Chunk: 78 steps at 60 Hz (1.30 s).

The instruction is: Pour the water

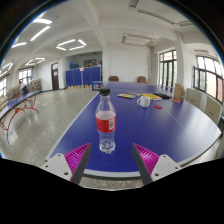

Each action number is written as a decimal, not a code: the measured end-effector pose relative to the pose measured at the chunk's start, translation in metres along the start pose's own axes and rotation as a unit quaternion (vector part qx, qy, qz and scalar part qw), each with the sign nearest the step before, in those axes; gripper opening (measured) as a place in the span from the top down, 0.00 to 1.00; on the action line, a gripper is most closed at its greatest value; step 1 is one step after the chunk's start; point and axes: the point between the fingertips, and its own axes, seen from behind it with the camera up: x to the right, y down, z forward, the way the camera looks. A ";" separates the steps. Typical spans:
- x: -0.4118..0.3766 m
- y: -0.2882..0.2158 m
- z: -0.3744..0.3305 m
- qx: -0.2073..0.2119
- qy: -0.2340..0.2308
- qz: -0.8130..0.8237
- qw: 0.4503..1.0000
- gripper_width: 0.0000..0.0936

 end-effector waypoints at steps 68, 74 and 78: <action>-0.020 -0.307 0.137 0.187 -0.217 0.211 0.935 0.61; -0.006 -0.391 0.162 0.206 -0.314 0.333 0.865 0.62; 0.024 -0.433 0.189 0.199 -0.384 0.420 0.798 0.62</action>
